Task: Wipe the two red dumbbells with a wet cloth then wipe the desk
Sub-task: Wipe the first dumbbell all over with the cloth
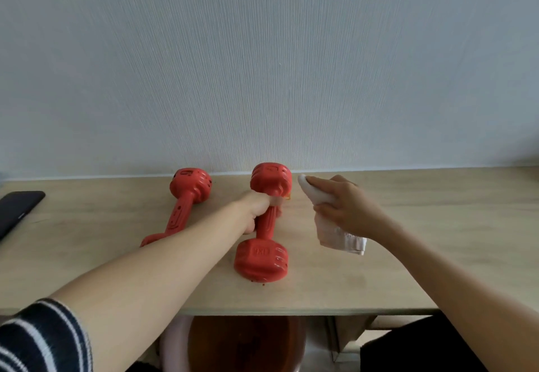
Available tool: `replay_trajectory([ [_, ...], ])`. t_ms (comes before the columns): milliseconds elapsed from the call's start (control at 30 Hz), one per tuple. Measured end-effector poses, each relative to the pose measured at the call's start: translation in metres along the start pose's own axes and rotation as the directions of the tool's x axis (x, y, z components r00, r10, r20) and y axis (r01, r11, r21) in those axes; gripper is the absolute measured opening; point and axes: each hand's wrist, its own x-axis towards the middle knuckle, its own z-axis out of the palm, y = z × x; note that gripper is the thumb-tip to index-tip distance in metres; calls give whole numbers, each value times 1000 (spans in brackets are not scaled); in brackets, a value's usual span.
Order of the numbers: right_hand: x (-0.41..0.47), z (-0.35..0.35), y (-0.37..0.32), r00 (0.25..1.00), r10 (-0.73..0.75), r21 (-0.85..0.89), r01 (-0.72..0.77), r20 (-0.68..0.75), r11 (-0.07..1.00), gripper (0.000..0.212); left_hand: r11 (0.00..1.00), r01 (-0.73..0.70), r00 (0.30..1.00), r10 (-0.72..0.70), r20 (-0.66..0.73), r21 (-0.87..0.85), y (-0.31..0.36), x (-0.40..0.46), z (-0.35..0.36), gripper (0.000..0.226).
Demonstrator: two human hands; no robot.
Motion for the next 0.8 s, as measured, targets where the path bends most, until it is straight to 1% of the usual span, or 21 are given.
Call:
replay_trajectory([
  [100,2,-8,-6,997,-1,45,5,-74,999,53,992,-120,992,121,18,-49,8,-14,1,9],
  [267,1,-16,-20,974,-26,107,51,-225,993,49,941,-338,940,337,52,8,25,-34,5,10],
  [367,-6,-15,-28,943,-57,144,110,-327,983,50,903,-428,903,427,45,43,27,-41,7,15],
  [433,-11,-11,-33,918,-68,168,144,-390,975,49,884,-465,885,464,30,38,26,-45,8,18],
  [533,-13,-5,-40,888,-76,134,153,-453,979,53,872,-489,872,490,-3,30,23,-46,8,19],
  [600,-11,-2,-47,876,-89,113,161,-474,980,53,862,-505,862,506,-16,48,20,-45,9,16],
  [700,-6,3,-59,850,-149,56,205,-505,977,49,852,-520,851,523,-50,64,16,-46,12,12],
  [800,1,9,-70,831,-161,23,205,-533,979,43,845,-534,843,534,-71,21,13,-45,14,5],
])
